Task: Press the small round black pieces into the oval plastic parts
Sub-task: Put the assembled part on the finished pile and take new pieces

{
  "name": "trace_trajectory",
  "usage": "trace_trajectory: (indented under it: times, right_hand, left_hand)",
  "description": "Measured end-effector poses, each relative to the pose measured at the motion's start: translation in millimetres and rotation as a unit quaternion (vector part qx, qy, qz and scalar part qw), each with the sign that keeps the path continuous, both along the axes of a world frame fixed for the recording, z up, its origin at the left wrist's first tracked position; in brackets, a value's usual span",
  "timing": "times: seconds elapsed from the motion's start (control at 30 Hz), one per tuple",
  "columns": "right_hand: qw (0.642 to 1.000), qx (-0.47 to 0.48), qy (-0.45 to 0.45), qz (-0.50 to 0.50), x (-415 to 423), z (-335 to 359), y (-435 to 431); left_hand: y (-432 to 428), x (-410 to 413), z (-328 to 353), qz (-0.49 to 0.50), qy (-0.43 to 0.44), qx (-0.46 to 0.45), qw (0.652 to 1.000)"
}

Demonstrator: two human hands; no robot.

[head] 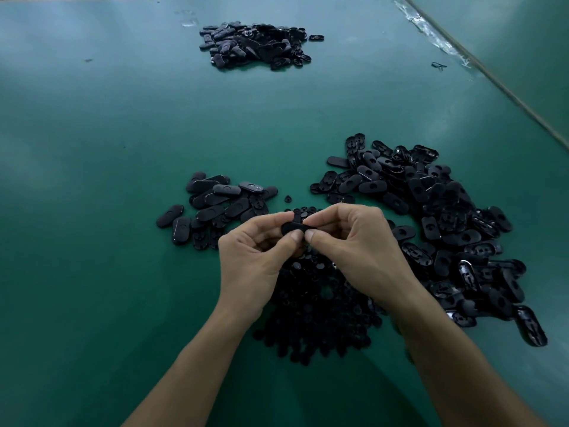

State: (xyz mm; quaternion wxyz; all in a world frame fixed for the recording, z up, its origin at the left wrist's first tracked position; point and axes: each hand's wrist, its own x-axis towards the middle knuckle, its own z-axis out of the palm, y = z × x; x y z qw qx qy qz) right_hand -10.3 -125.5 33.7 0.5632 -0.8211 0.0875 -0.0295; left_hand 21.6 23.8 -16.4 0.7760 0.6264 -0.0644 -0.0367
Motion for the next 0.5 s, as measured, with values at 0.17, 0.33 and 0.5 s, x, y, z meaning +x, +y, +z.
trace_trajectory:
  times: [0.17,0.33,0.5]
  right_hand:
    - [1.000,0.006,-0.008,0.007,-1,1,-1]
    - [0.998,-0.056,-0.038,0.001,5,0,-8]
    - [0.963,-0.268,0.006,-0.032,16,-11,-30]
  left_hand:
    - [-1,-1,-1,0.002,-0.010,-0.001,1.000]
    - [-2,0,-1,0.019,-0.022,-0.025,0.999]
    - [-3,7,-2,0.089,0.040,-0.108,0.989]
